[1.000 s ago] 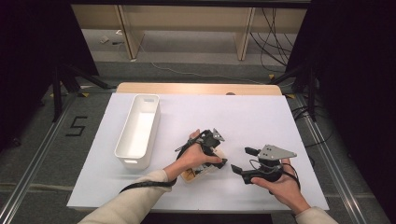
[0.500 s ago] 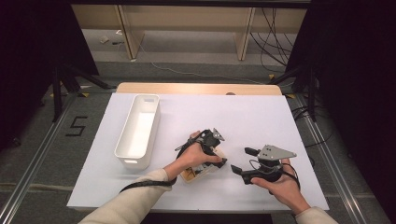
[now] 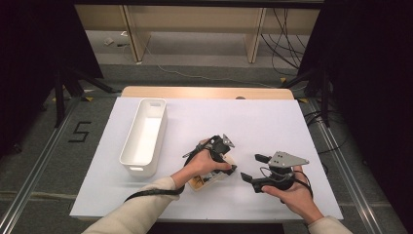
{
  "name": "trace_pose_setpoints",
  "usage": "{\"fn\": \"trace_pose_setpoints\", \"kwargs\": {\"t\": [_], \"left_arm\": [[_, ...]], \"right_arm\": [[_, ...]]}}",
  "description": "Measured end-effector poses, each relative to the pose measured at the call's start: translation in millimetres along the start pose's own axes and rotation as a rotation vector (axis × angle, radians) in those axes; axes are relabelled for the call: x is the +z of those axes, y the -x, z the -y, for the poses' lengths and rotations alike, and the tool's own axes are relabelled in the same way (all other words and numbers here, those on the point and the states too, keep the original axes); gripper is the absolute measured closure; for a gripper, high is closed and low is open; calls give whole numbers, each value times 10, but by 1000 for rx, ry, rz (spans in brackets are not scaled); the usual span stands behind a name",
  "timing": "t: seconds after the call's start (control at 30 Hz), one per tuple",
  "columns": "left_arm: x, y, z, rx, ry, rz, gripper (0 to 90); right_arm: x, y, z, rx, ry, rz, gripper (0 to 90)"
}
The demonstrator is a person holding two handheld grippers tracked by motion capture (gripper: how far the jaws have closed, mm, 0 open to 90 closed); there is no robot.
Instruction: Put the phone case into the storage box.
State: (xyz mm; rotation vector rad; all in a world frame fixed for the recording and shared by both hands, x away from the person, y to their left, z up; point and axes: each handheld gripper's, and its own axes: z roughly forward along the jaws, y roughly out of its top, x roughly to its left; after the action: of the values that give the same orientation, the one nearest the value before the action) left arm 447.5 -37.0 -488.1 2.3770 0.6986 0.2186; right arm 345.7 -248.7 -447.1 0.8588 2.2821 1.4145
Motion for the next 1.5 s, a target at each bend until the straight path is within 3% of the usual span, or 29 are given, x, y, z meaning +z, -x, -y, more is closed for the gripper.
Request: {"fn": "trace_pose_setpoints", "kwargs": {"t": [0.9, 1.3, 1.5], "left_arm": [[-42, 31, -16, -3, 11, -17, 115], [-265, -50, -87, -65, 134, -77, 116], [-448, -111, -139, -92, 231, -131, 115]], "right_arm": [[-23, 35, -9, 15, 16, 16, 156], [-44, 78, -19, 41, 41, 43, 156], [-43, 82, -19, 45, 41, 49, 156]]}}
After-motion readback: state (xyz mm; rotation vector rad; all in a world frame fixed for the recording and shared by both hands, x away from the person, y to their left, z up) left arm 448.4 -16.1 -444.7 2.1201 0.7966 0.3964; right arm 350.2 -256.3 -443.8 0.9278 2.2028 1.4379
